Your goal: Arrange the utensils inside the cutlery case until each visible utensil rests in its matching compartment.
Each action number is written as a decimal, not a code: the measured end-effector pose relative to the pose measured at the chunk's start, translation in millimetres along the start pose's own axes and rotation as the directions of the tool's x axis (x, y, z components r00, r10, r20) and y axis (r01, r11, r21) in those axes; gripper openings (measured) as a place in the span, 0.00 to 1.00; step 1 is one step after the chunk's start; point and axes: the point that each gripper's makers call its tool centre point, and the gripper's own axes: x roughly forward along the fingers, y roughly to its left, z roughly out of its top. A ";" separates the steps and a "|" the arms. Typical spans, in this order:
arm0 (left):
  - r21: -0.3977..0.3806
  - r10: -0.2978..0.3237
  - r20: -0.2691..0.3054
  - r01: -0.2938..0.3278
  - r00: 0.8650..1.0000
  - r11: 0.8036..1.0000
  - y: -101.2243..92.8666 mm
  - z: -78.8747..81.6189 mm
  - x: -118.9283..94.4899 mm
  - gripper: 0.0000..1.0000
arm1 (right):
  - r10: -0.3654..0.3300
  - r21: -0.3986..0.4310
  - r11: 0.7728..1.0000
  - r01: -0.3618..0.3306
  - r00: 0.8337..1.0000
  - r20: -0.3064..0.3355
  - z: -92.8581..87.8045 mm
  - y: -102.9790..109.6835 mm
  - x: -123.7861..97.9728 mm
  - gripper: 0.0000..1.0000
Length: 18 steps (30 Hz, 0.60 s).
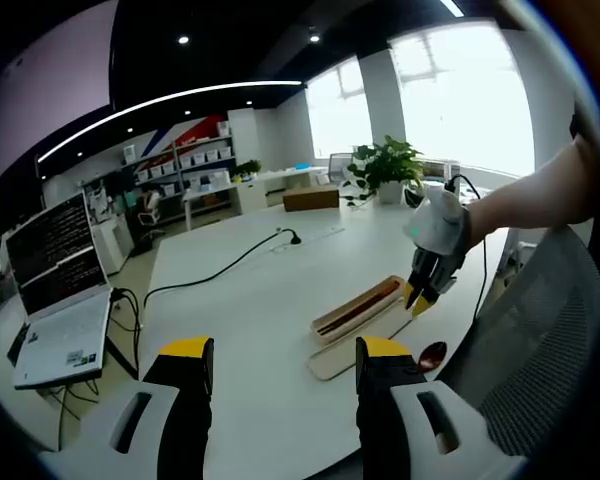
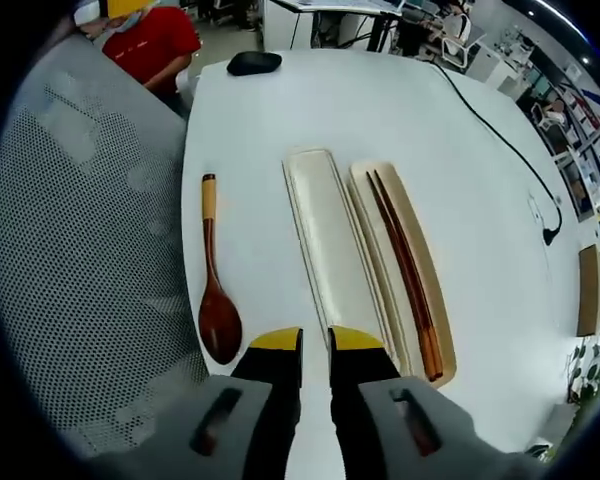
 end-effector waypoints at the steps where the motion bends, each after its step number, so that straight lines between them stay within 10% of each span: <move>1: 0.000 0.001 0.000 -0.001 1.000 1.000 0.1 0.1 0.0 0.59 | 0.005 -0.002 1.000 -0.005 1.000 -0.001 0.2 0.9 0.4 0.06; 18: -0.002 0.005 -0.003 -0.005 1.000 1.000 1.0 -0.6 -0.3 0.59 | 0.104 -0.082 0.991 -0.104 0.995 -0.005 18.3 41.4 18.3 0.09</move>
